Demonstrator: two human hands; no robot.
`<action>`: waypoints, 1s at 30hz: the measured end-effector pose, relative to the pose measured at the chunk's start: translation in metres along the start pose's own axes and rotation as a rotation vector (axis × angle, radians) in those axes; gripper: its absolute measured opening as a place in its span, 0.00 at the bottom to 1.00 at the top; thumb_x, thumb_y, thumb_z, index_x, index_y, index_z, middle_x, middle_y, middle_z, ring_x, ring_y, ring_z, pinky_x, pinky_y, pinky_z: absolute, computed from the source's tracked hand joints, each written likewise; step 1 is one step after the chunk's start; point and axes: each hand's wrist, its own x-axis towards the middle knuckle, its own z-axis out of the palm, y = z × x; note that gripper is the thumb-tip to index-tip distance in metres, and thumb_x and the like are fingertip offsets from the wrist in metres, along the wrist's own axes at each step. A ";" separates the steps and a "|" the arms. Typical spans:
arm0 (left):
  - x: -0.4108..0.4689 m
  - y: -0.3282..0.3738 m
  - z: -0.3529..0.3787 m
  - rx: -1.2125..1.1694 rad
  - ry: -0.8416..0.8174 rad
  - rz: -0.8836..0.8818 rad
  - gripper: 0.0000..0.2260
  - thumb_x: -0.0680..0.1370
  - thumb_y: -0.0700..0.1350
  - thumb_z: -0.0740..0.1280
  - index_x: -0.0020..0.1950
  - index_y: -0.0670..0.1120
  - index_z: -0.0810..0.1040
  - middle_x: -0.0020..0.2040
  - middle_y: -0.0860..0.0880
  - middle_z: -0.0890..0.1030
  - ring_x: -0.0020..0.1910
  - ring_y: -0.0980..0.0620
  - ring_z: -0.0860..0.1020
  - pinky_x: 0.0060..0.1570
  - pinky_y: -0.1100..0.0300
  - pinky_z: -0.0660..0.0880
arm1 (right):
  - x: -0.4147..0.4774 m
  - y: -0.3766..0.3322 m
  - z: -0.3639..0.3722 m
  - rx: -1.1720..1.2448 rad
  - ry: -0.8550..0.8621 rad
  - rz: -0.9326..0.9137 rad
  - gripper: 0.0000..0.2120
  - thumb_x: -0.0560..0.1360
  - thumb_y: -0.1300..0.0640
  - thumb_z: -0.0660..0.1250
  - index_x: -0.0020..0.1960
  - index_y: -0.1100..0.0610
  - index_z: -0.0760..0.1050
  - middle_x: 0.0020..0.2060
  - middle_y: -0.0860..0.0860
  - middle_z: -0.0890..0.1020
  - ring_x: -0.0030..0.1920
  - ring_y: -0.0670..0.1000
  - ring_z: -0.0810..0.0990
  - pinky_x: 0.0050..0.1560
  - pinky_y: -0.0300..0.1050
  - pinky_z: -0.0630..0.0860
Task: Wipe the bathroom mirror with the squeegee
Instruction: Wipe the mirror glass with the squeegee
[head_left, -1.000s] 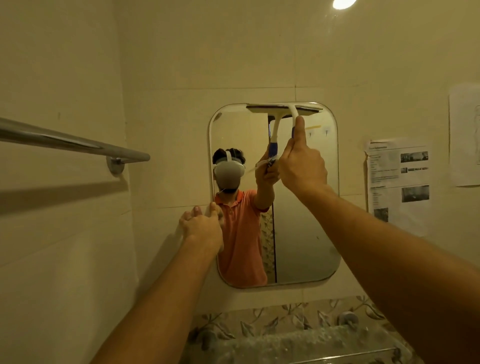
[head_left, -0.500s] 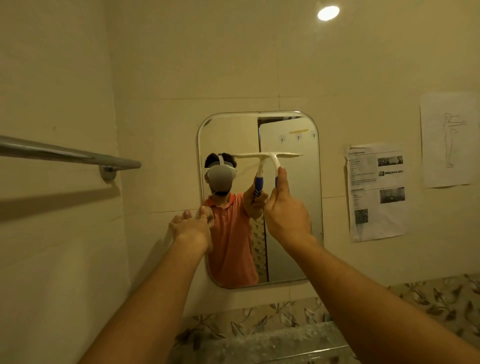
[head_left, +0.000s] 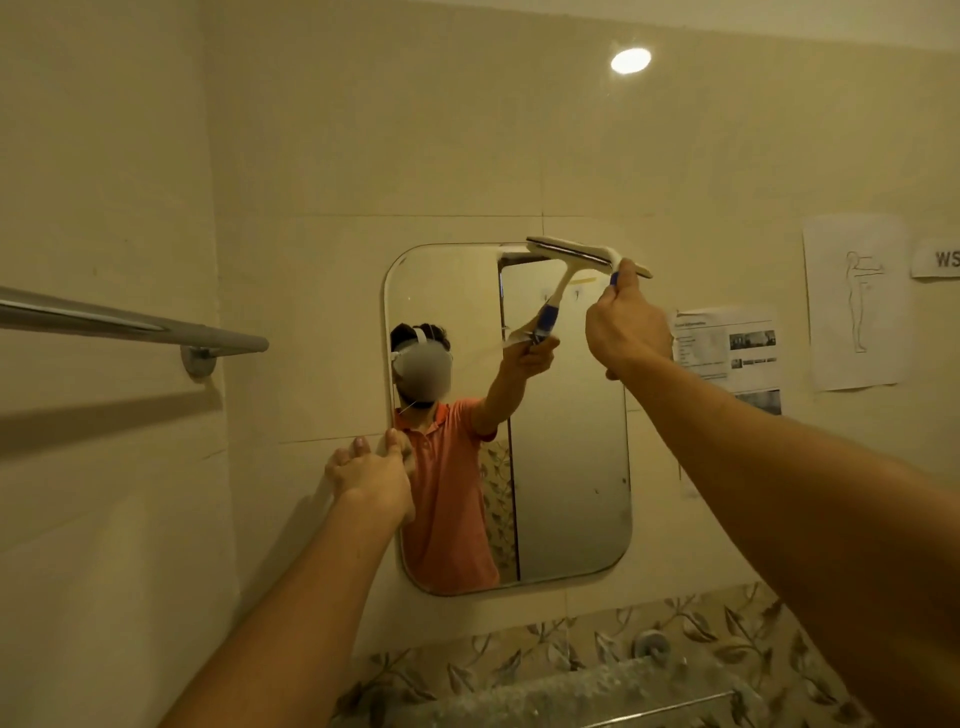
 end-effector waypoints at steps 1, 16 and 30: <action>0.000 0.000 0.000 0.004 0.005 0.004 0.49 0.76 0.53 0.70 0.81 0.51 0.35 0.81 0.37 0.45 0.79 0.34 0.49 0.76 0.41 0.54 | 0.001 0.002 0.002 -0.009 -0.001 0.006 0.25 0.87 0.47 0.46 0.82 0.40 0.45 0.40 0.56 0.75 0.36 0.53 0.77 0.44 0.55 0.84; -0.005 0.000 0.002 0.023 -0.012 -0.001 0.47 0.77 0.51 0.69 0.81 0.51 0.34 0.81 0.37 0.45 0.79 0.34 0.51 0.75 0.42 0.58 | -0.075 0.060 0.051 -0.033 -0.078 0.018 0.26 0.86 0.46 0.46 0.81 0.37 0.41 0.36 0.55 0.77 0.32 0.51 0.75 0.29 0.46 0.70; -0.002 0.002 0.001 0.038 0.013 0.001 0.48 0.76 0.51 0.70 0.81 0.51 0.34 0.81 0.37 0.46 0.79 0.34 0.51 0.76 0.42 0.57 | 0.009 0.026 0.010 -0.153 0.045 -0.197 0.26 0.87 0.47 0.46 0.82 0.38 0.41 0.34 0.54 0.74 0.30 0.50 0.72 0.28 0.43 0.67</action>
